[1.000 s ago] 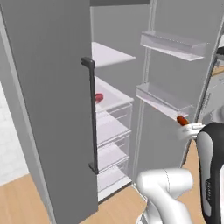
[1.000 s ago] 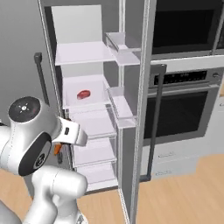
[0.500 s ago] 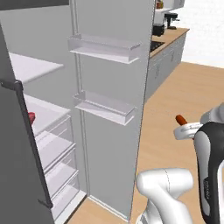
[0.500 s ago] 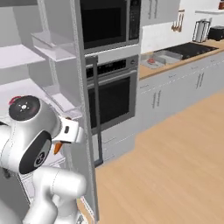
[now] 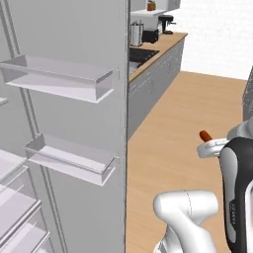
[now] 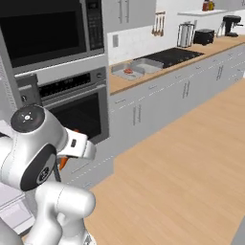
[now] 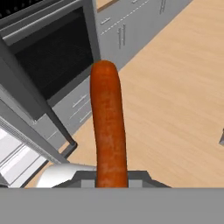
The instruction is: Place one carrot and one steak in each tupperware on the nearby counter, to pack two identical lunches.
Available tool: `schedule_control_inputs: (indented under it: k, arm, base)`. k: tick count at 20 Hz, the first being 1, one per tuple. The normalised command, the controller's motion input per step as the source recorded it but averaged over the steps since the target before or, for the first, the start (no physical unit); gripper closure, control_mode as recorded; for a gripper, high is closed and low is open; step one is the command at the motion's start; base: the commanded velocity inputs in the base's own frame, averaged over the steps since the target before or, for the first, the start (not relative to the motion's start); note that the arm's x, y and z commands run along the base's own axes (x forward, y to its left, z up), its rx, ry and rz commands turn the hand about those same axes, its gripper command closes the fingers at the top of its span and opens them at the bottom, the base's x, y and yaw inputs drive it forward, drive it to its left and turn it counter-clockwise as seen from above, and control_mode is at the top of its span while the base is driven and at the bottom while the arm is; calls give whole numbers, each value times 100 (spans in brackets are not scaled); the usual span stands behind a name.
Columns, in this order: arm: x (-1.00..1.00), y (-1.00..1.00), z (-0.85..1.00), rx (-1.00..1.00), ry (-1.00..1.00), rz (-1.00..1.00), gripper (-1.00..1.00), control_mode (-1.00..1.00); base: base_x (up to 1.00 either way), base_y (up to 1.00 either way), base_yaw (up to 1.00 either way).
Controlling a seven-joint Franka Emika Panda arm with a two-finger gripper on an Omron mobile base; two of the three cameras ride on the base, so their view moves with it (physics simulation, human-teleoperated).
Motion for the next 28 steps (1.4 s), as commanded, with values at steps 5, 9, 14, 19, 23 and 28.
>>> schedule_control_inputs:
  k: [5,9,14,19,23,28]
  arm:
    - [0,0,0,0,0,0,100,100]
    - [0,0,0,0,0,0,100,100]
    - [0,0,0,0,0,0,100,100]
    - [0,0,0,0,0,0,100,100]
    - [0,0,0,0,0,0,100,100]
    - [0,0,0,0,0,0,100,100]
  base:
    - [100,-19,-6]
    - [90,-44,0]
    - [7,-99,0]
    - [68,-49,0]
    - [100,0,0]
    - [100,12,0]
